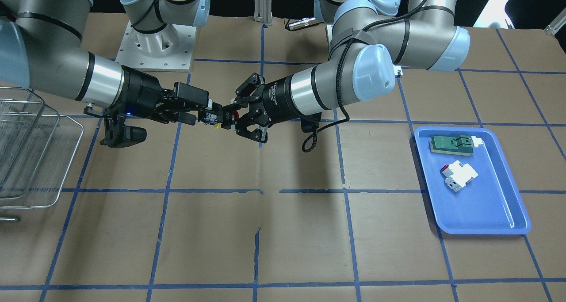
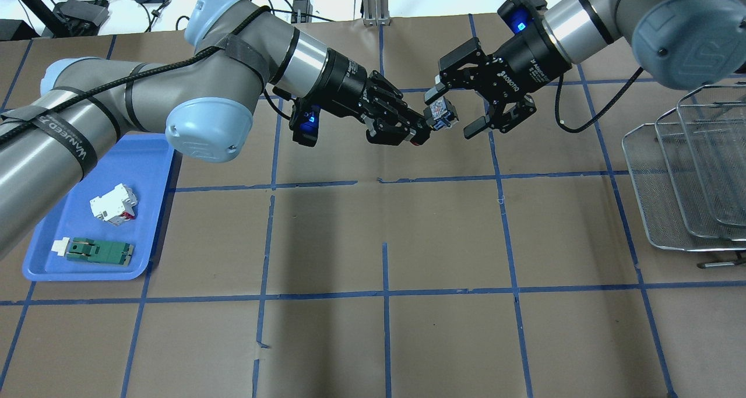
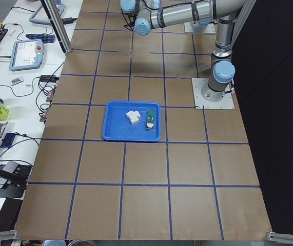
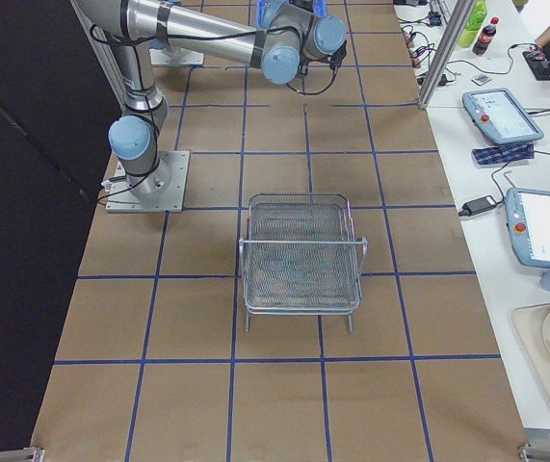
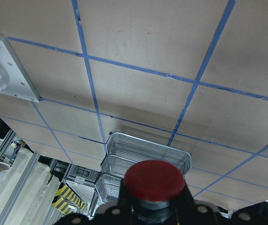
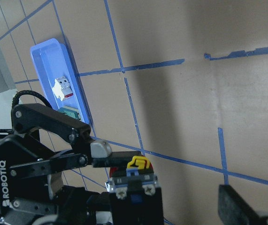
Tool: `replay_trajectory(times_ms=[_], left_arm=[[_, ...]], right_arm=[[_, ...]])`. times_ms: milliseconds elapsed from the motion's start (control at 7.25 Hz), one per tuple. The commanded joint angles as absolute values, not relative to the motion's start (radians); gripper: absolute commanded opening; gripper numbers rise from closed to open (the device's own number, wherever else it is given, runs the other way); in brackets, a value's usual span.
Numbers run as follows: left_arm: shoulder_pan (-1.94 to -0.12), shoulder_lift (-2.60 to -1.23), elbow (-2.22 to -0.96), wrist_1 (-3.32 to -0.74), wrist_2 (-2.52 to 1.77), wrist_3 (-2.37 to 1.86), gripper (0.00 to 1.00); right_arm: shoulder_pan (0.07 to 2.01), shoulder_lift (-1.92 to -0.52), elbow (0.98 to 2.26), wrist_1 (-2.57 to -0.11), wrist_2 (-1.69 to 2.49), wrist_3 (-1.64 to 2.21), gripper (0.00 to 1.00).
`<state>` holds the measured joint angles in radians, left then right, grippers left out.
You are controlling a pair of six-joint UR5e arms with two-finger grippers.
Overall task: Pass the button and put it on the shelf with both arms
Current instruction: 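Close the right gripper on the button and open the left gripper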
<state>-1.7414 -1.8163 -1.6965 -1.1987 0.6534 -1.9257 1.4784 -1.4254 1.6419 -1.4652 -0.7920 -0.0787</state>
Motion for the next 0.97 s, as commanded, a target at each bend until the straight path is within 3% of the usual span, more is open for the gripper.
replay_trajectory(times_ms=[0, 276, 414, 552, 828], left_arm=[[-1.743, -1.813, -1.698, -1.197, 0.65, -1.925, 0.0], [-1.738, -1.812, -1.7, -1.197, 0.652, -1.916, 0.0], [-1.733, -1.81, -1.698, -1.189, 0.652, -1.919, 0.0], [-1.733, -1.81, -1.7, -1.169, 0.652, -1.925, 0.0], [-1.733, -1.81, -1.7, -1.169, 0.65, -1.927, 0.0]], right_arm=[[1.496, -1.431, 1.638, -1.453, -0.805, -0.057, 1.0], [1.491, -1.431, 1.629, -1.451, -0.807, -0.057, 0.99], [1.488, -1.431, 1.626, -1.451, -0.81, -0.057, 0.93], [1.489, -1.431, 1.625, -1.453, -0.813, -0.055, 0.69], [1.491, -1.434, 1.621, -1.456, -0.801, -0.028, 0.44]])
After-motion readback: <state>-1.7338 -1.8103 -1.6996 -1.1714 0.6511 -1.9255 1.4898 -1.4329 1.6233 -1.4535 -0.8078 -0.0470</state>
